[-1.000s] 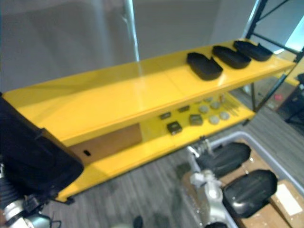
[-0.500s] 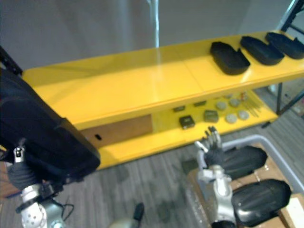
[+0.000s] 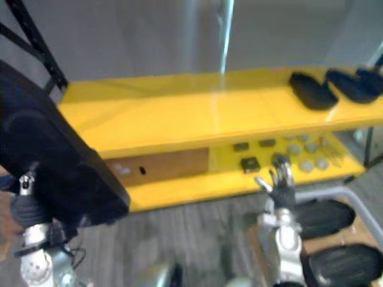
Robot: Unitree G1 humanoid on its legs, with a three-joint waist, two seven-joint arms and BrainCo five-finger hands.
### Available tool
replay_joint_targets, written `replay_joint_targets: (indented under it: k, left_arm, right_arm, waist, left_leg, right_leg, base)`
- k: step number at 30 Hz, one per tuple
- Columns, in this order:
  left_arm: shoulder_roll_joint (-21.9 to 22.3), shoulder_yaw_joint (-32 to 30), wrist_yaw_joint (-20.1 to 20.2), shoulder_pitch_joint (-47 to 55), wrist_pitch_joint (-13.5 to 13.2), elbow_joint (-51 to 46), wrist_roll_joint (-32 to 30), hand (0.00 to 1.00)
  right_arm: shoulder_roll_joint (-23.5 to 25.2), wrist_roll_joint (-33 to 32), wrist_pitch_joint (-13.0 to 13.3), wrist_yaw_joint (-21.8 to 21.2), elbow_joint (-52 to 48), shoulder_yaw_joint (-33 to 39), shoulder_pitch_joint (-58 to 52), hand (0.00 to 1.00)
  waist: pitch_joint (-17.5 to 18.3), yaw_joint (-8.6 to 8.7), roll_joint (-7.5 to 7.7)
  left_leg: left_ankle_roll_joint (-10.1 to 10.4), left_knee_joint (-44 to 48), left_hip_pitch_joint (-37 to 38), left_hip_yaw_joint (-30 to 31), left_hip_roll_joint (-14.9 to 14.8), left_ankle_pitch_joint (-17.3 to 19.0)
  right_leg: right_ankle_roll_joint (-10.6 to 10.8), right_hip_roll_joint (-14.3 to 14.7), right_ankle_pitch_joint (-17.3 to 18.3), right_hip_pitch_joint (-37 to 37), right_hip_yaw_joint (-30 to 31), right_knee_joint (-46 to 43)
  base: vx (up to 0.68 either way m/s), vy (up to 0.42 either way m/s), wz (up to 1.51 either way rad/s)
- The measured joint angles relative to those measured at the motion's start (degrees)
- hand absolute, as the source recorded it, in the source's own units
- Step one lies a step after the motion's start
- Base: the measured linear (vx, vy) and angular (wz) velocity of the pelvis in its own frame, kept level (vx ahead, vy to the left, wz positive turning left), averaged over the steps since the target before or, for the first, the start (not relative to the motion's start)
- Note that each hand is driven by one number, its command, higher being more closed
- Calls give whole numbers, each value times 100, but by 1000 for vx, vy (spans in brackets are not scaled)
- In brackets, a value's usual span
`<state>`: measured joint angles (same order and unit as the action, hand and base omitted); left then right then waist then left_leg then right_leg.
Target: Walk over and take plastic housings, then place them on the shelf
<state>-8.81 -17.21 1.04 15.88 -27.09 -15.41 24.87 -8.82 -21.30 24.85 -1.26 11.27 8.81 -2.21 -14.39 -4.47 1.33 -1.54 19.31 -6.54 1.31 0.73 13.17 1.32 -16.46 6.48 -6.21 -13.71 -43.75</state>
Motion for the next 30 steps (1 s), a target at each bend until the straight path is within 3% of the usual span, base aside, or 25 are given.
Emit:
replay_joint_targets:
  k: [1, 2, 3, 4, 5, 7, 8, 9, 11, 15, 18, 24, 30]
  left_arm:
    - [63, -16, 0, 0, 45, 49, 9, 100]
    - [91, 20, -12, -7, 79, 43, -6, 100]
    - [88, 186, -16, -81, 100, 46, -30, 100]
    - [24, 215, -19, -140, 130, 102, -44, 100]
    - [21, 240, -30, -137, 171, 108, -75, 100]
    - [25, 318, -33, -118, 170, 98, -66, 100]
    - [16, 331, -50, -130, 170, 82, -60, 100]
    - [50, 351, -110, -129, 170, 83, -65, 100]
    - [149, 424, -148, -113, 170, 83, -56, 100]
    - [545, 467, -87, -40, 161, 85, -9, 100]
    - [551, 476, -82, -36, 96, 85, -16, 100]
    - [535, 478, -95, -22, 35, 85, -30, 100]
    - [505, 477, -143, -7, -30, 85, -58, 100]
  right_arm:
    - [-17, 8, 5, -1, -33, 85, 84, 0]
    - [-94, 11, 15, 8, -169, 156, 109, 0]
    - [-255, 11, 77, 15, -466, 314, 146, 0]
    - [-263, 9, 83, 20, -501, 324, 158, 0]
    - [-298, 11, 85, 12, -566, 338, 186, 0]
    - [-300, 8, 51, 12, -606, 337, 209, 0]
    - [-321, 1, 1, 21, -627, 338, 295, 0]
    - [-402, -25, -45, 17, -626, 341, 403, 0]
    - [-641, -31, -93, 11, -627, 360, 523, 0]
    - [-806, -31, -118, 74, -626, 472, 490, 0]
    - [-770, -42, -116, 141, -627, 476, 447, 0]
    - [-141, -26, -104, 279, -632, 466, -59, 0]
    - [94, 17, 12, 433, -632, 466, -200, 0]
  waist:
    - [65, 27, 113]
    - [77, 34, 83]
    - [57, 15, -61]
    - [37, 14, 6]
    - [78, 32, 108]
    - [121, -4, 160]
    - [203, -3, 292]
    - [249, -11, 308]
    - [298, -7, 159]
    - [453, 23, -179]
    - [557, 96, -294]
    - [656, 196, -231]
    - [711, 232, -214]
  left_leg:
    - [38, -293, 156, -7, 38, -101]
    - [-1, -144, 163, 9, -8, -119]
    - [53, -447, 381, 122, -128, -323]
    - [154, -491, 417, 115, -32, -352]
    - [70, -474, 442, 146, 77, -350]
    - [115, -433, 440, 198, 139, -234]
    - [201, -355, 427, 245, 168, -162]
    - [304, -280, 340, 249, 130, -101]
    - [343, -321, 229, 231, -32, -78]
    - [525, -778, 519, 101, -225, -166]
    - [524, -925, 767, -64, -234, -168]
    - [521, -1085, 993, -198, -175, -171]
    - [520, -1119, 1060, -357, -173, -171]
  right_leg:
    - [37, 189, 117, -98, 11, 686]
    - [98, 314, 104, -122, 50, 1105]
    - [154, 535, 103, -54, 196, 1852]
    - [182, 488, 101, -54, 431, 2140]
    - [317, 549, 4, 2, 611, 2611]
    - [350, 599, -352, 94, 574, 3051]
    - [331, 623, -663, 228, 536, 3393]
    - [525, 671, -805, 372, 387, 3769]
    - [521, 864, -926, 451, 261, 4148]
    - [460, 1031, -968, 646, 250, 4420]
    - [459, 1037, -967, 822, 272, 4507]
    - [461, 977, -968, 971, 274, 4592]
    - [461, 972, -967, 1009, 295, 4646]
  base:
    - [213, 23, 38]
    - [368, -59, 41]
    - [357, -57, 38]
    - [323, -96, 46]
    - [187, -88, 36]
    - [217, -139, 28]
    - [285, -220, 20]
    - [256, -196, 20]
    - [194, -175, 11]
    - [177, -119, -2]
    - [118, -1, -13]
    - [41, 35, -6]
    - [-33, -3, -8]
